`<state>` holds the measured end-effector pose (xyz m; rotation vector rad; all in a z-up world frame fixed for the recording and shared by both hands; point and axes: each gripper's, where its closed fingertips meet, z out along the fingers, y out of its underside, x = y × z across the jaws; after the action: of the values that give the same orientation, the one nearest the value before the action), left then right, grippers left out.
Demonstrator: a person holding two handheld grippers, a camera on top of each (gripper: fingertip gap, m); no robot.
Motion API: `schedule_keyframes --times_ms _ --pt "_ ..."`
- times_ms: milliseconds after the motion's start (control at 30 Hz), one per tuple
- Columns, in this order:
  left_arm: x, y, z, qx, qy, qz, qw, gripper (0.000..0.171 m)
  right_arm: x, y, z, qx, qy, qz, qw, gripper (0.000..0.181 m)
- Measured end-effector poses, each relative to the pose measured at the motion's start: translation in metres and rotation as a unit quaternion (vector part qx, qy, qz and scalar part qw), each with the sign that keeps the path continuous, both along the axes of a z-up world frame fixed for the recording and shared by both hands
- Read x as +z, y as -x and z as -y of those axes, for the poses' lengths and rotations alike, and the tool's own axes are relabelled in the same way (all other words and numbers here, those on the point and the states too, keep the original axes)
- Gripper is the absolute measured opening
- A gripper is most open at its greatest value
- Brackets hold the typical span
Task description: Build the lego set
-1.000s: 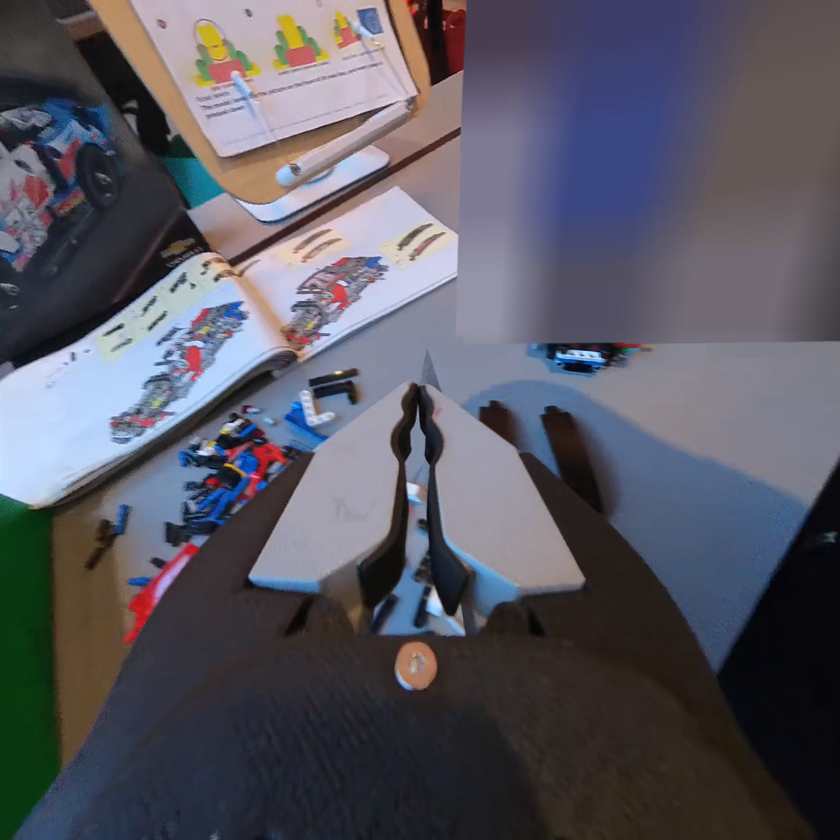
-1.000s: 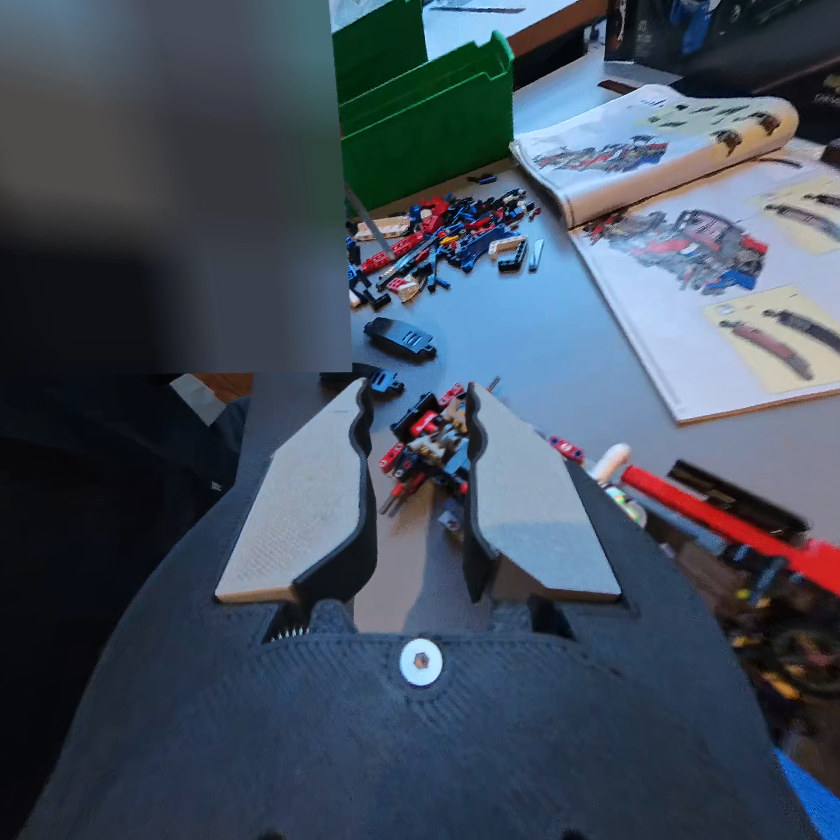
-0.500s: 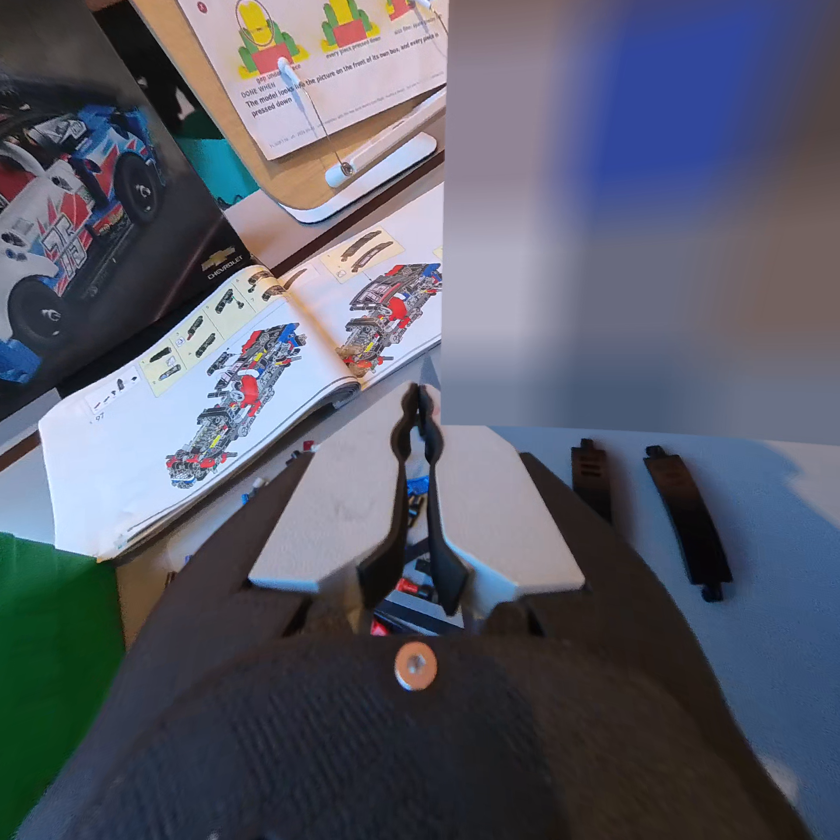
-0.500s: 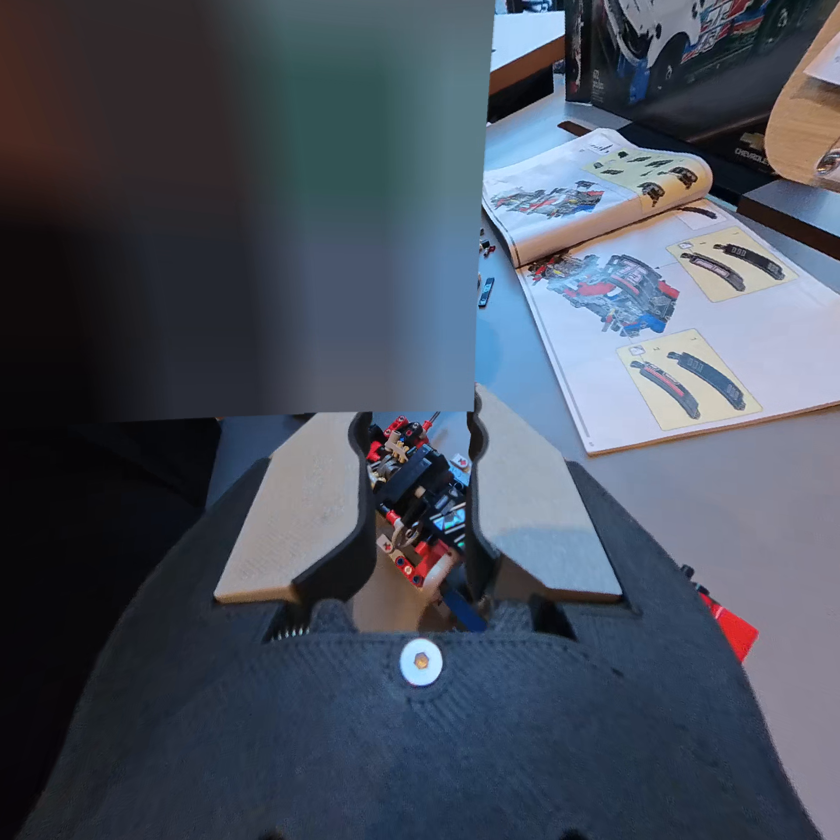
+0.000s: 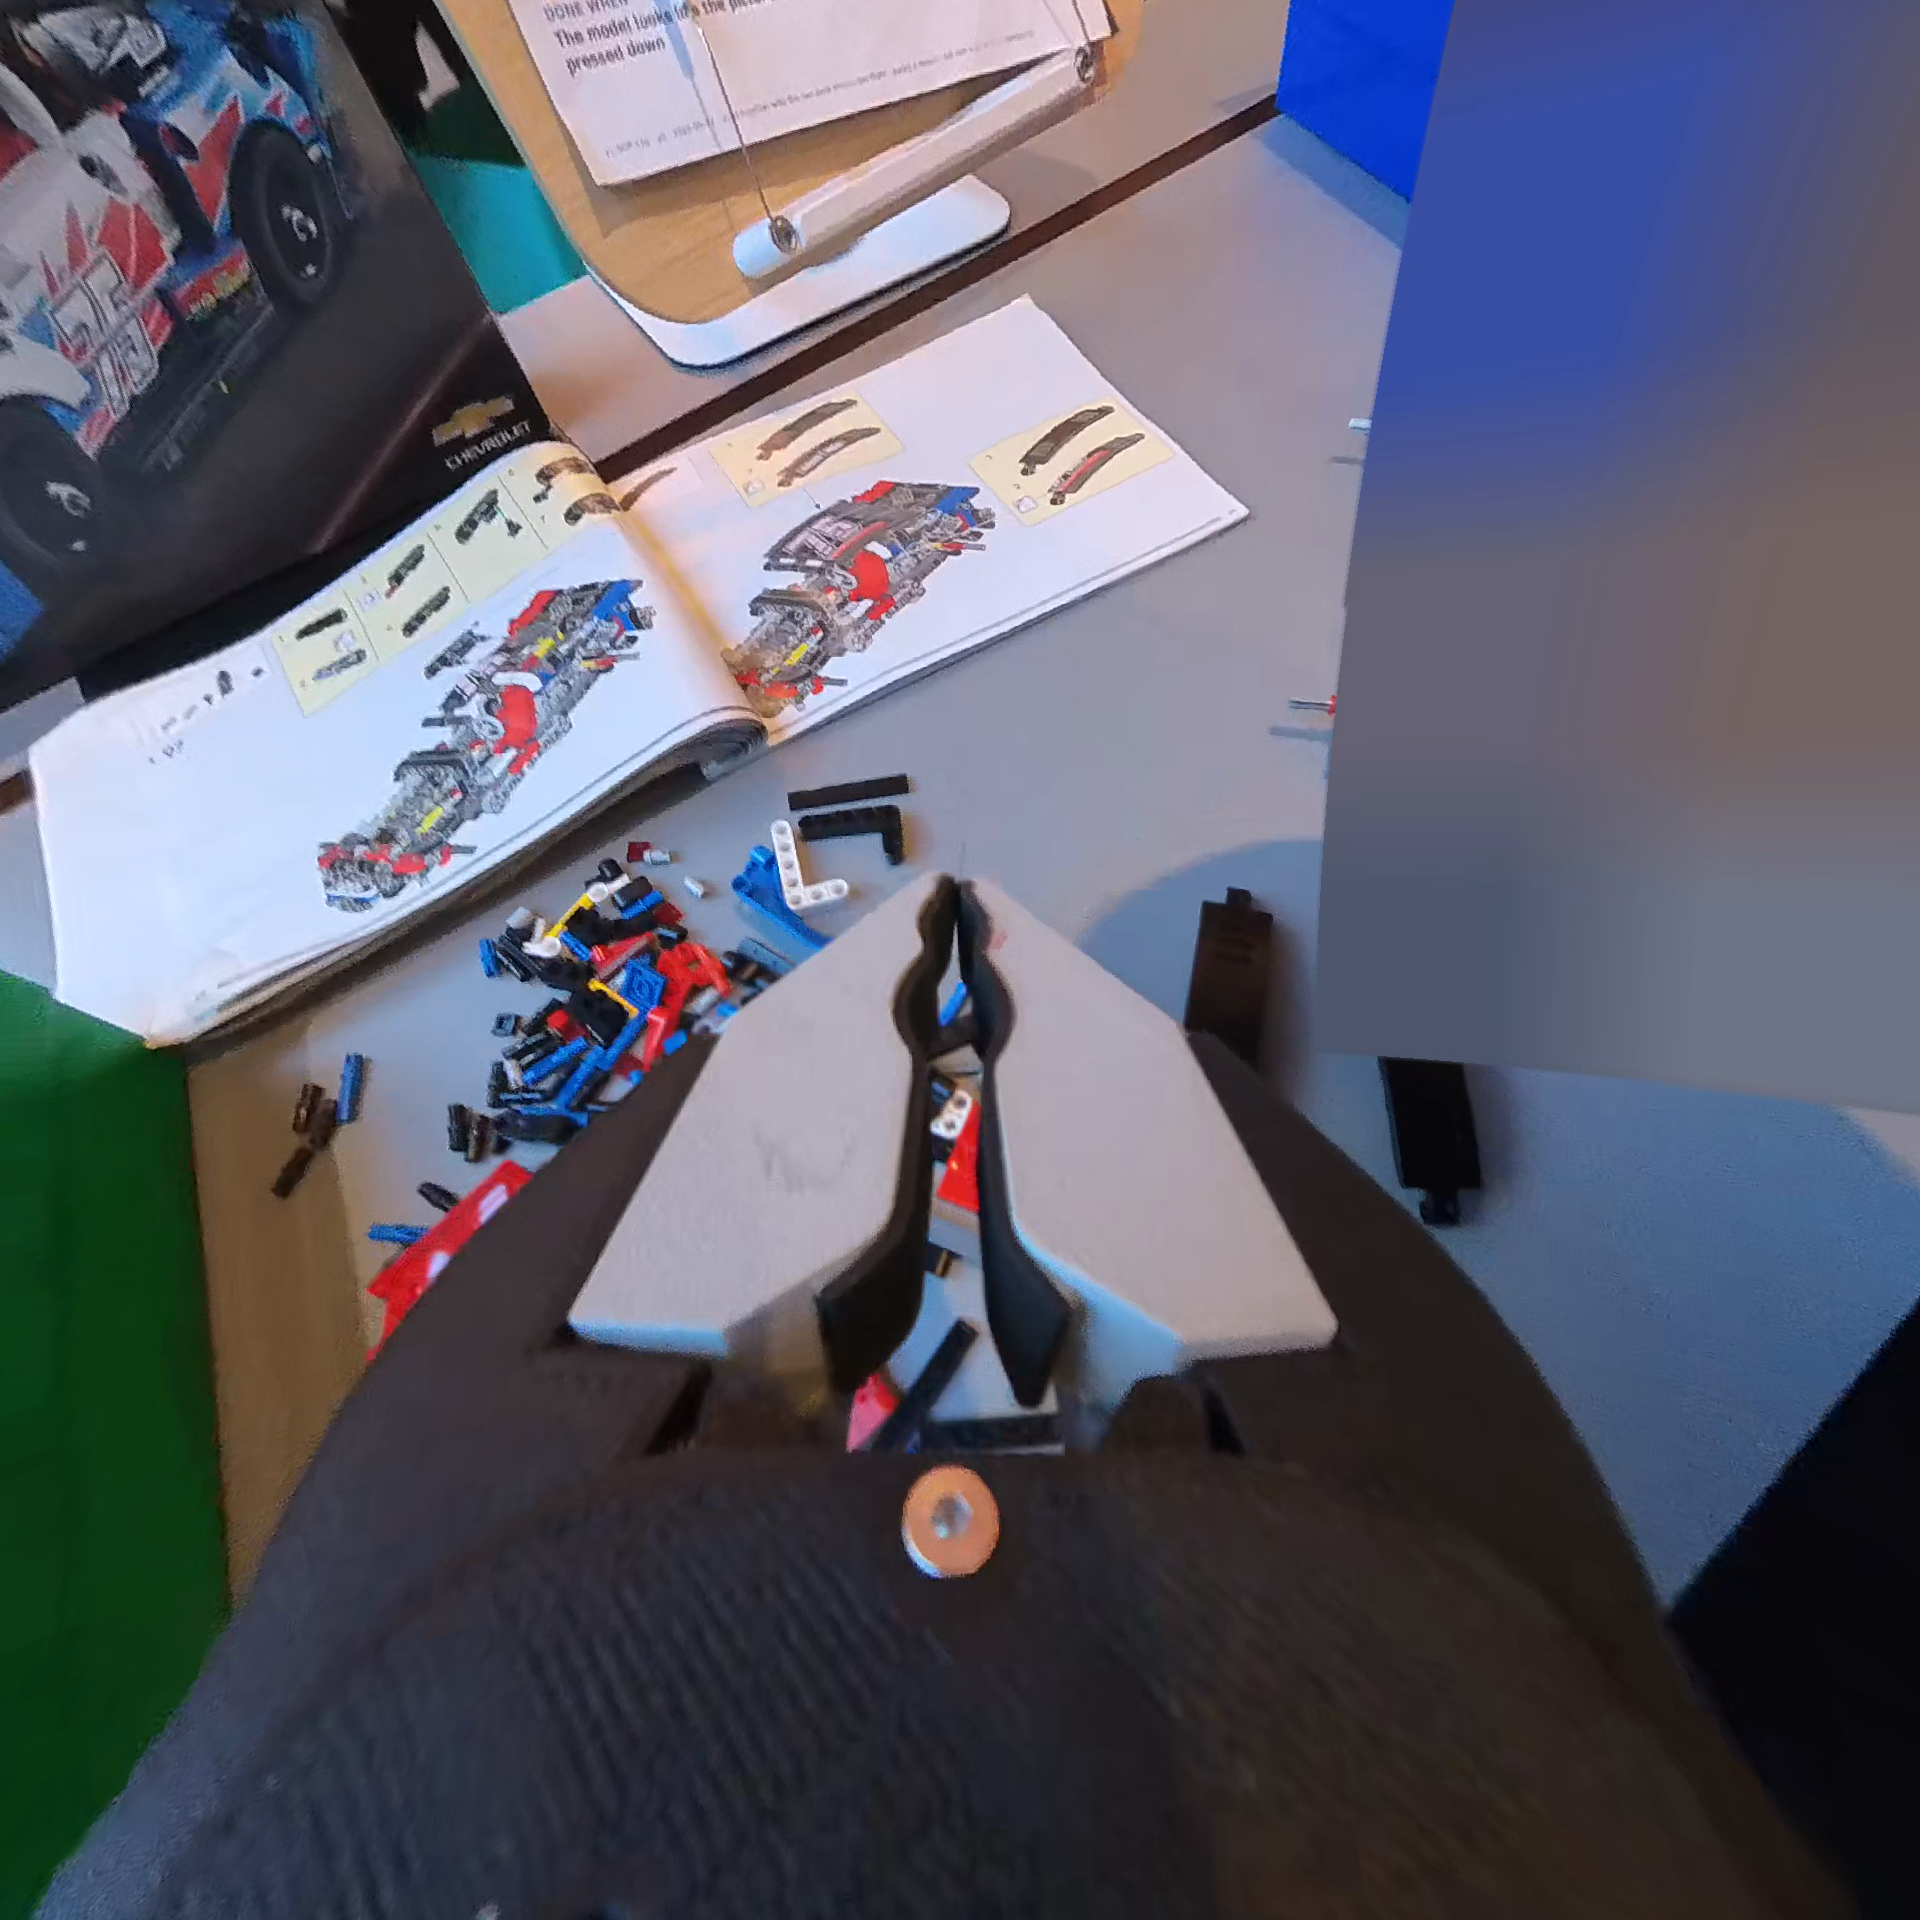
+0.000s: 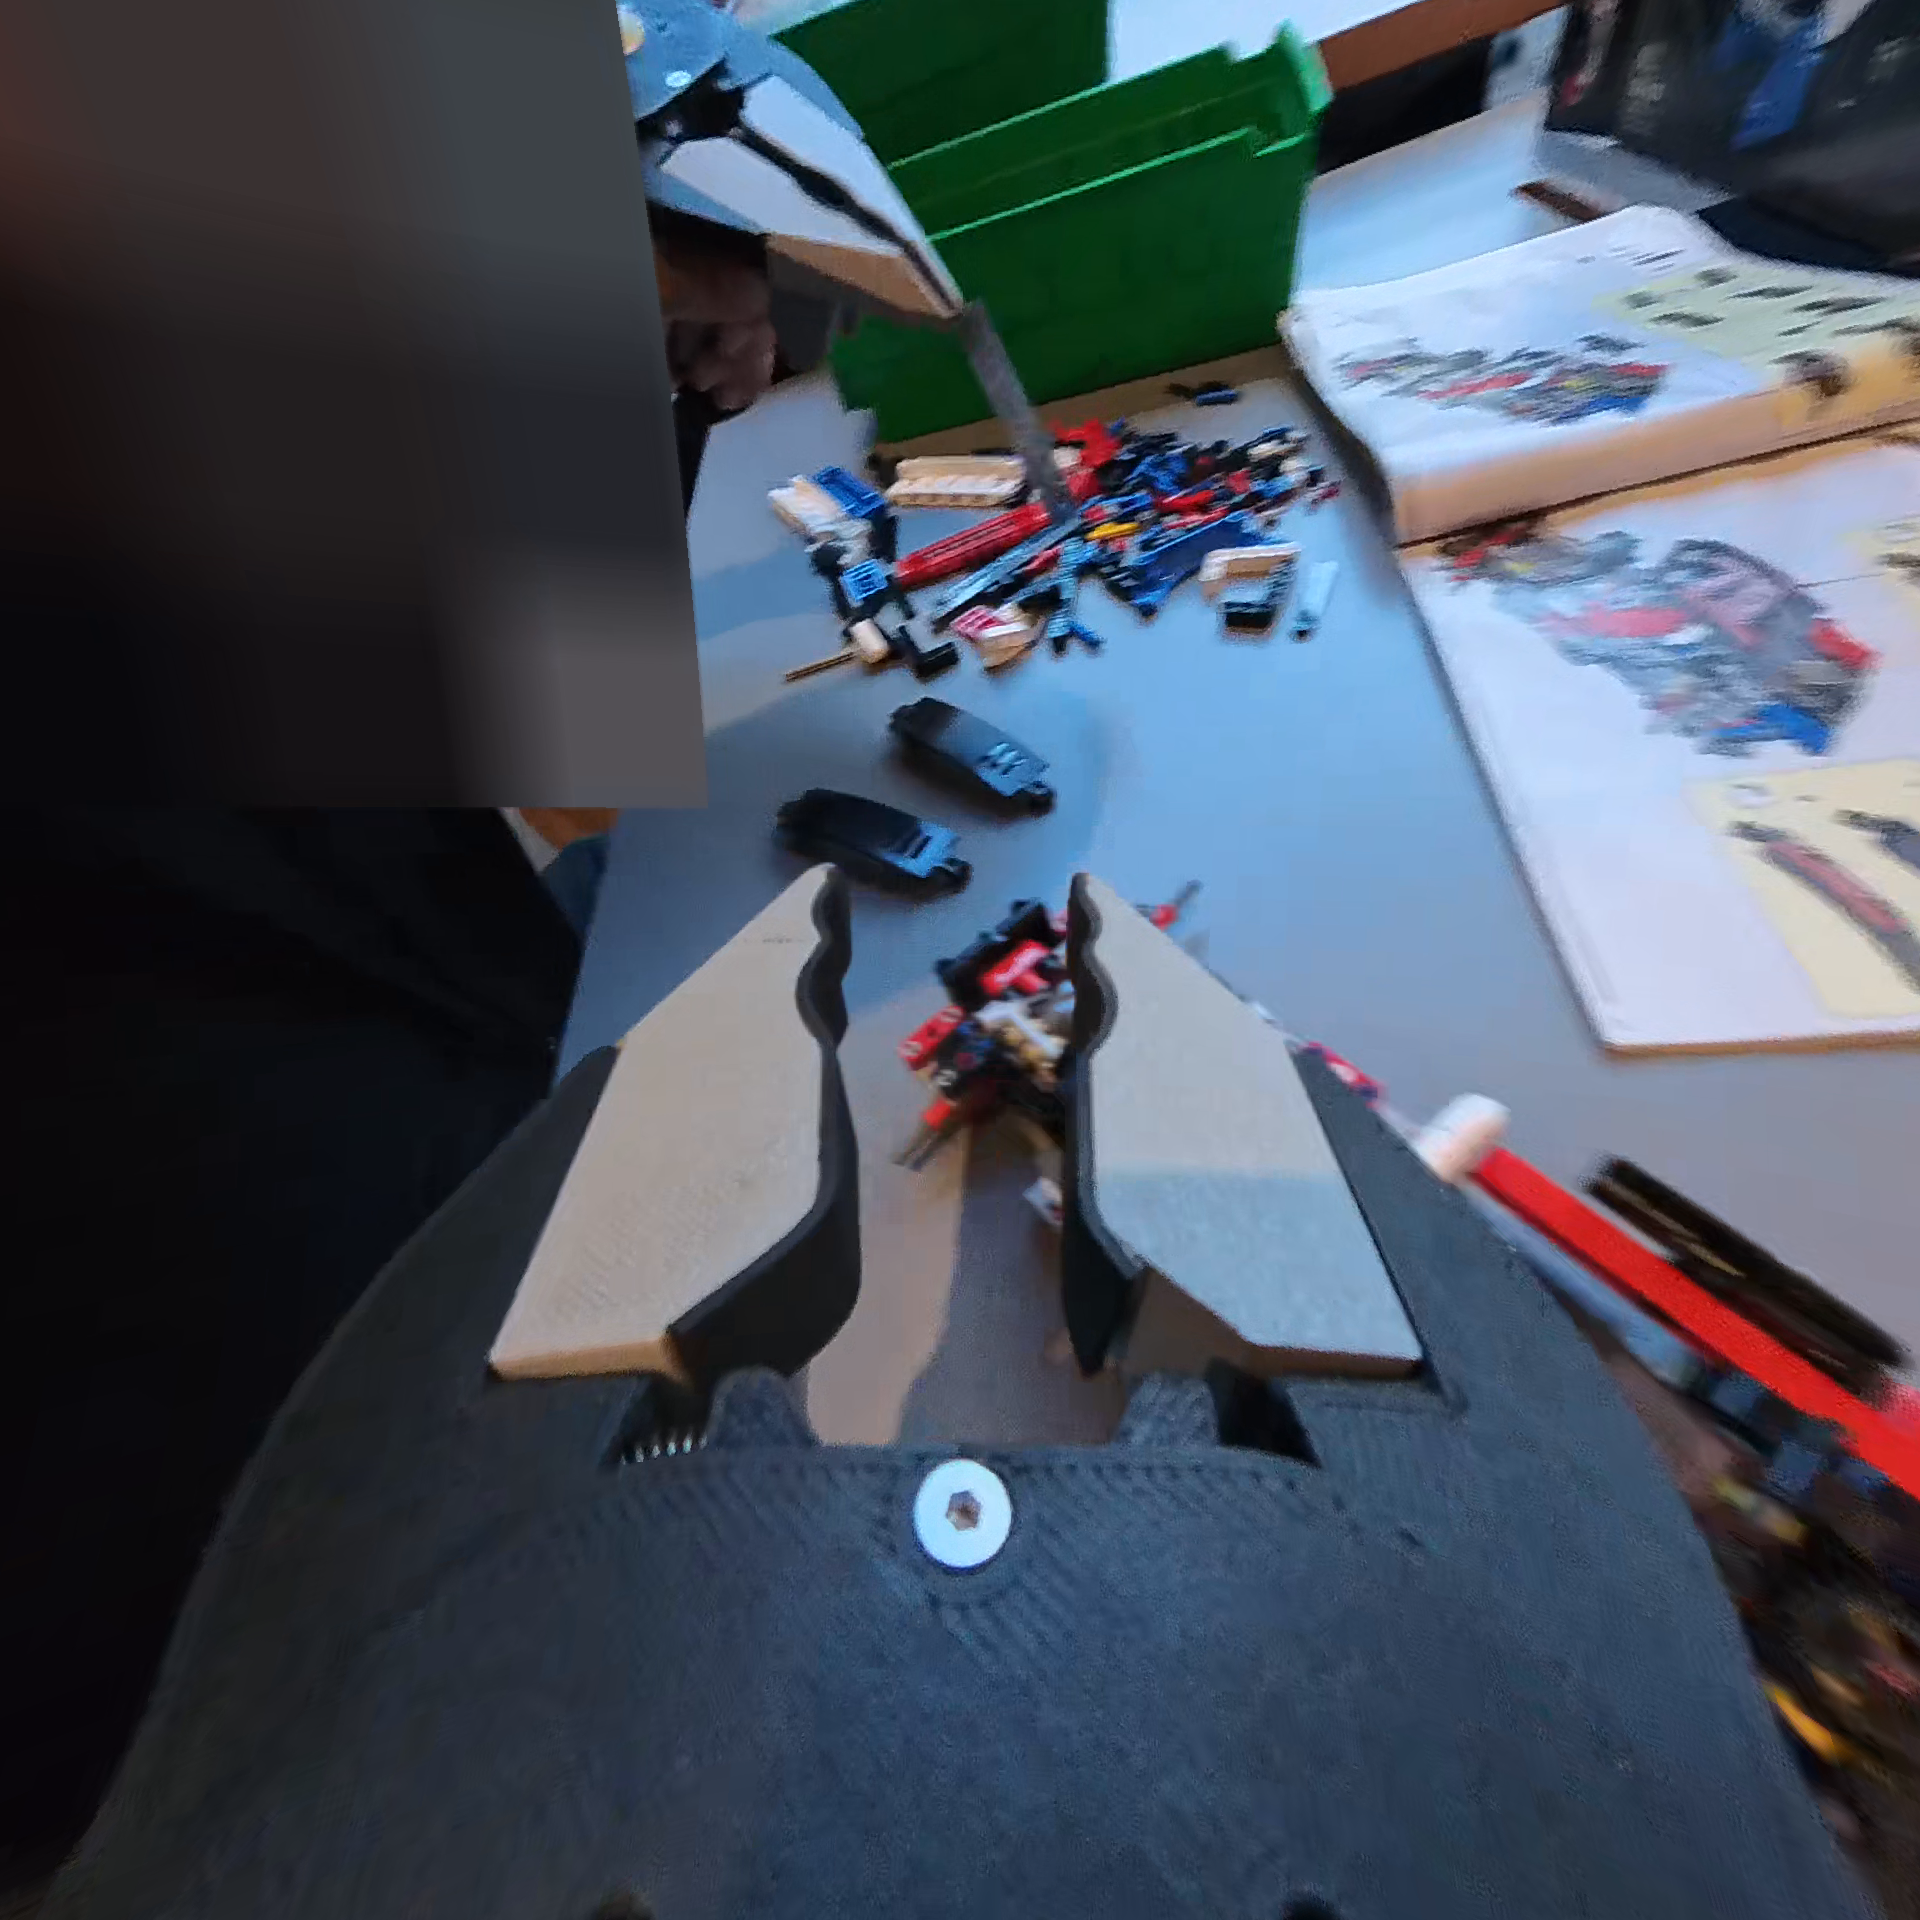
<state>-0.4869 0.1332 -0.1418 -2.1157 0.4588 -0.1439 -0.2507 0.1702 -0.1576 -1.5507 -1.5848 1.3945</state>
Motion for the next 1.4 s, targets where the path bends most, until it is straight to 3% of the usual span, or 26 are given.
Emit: schedule_keyframes --times_ms 200,400,500,667,767,900,1000,1100,1267,1400 --pt "-0.008 -0.012 0.018 -0.01 -0.004 0.013 1.0 0.0 -0.013 0.034 0.07 0.07 0.07 -0.001 0.995 0.037" --pt "-0.013 -0.032 0.025 -0.038 -0.02 0.025 0.999 0.0 -0.018 0.061 0.098 0.066 0.103 0.012 0.992 0.026" --pt "-0.014 -0.049 0.025 -0.056 -0.015 0.047 0.997 0.0 -0.013 0.07 0.102 0.056 0.123 0.013 0.991 0.027" --pt "-0.021 -0.068 0.027 -0.084 0.016 0.093 0.992 0.0 -0.001 0.073 0.082 0.013 0.07 0.028 0.997 0.025" --pt "-0.024 -0.069 0.025 -0.071 0.032 0.121 0.99 0.0 0.012 0.076 0.075 -0.006 0.099 0.024 0.995 0.023" --pt "-0.02 -0.075 0.018 -0.054 0.022 0.147 0.987 0.0 0.007 0.091 0.077 -0.023 0.156 0.043 0.986 0.022" --pt "-0.024 -0.073 0.014 -0.025 -0.027 0.085 0.996 0.0 0.008 0.102 0.077 -0.031 0.222 0.037 0.974 0.022" --pt "-0.028 -0.075 0.02 -0.01 -0.077 -0.014 0.997 0.0 0.014 0.104 0.079 -0.024 0.333 0.022 0.942 0.026" --pt "-0.03 -0.086 0.029 -0.012 -0.132 -0.187 0.973 0.0 0.009 0.105 0.096 0.016 0.437 0.049 0.898 0.025" --pt "-0.037 -0.098 0.032 -0.021 -0.126 -0.219 0.967 0.0 0.004 0.111 0.09 0.008 0.457 0.087 0.885 0.023"
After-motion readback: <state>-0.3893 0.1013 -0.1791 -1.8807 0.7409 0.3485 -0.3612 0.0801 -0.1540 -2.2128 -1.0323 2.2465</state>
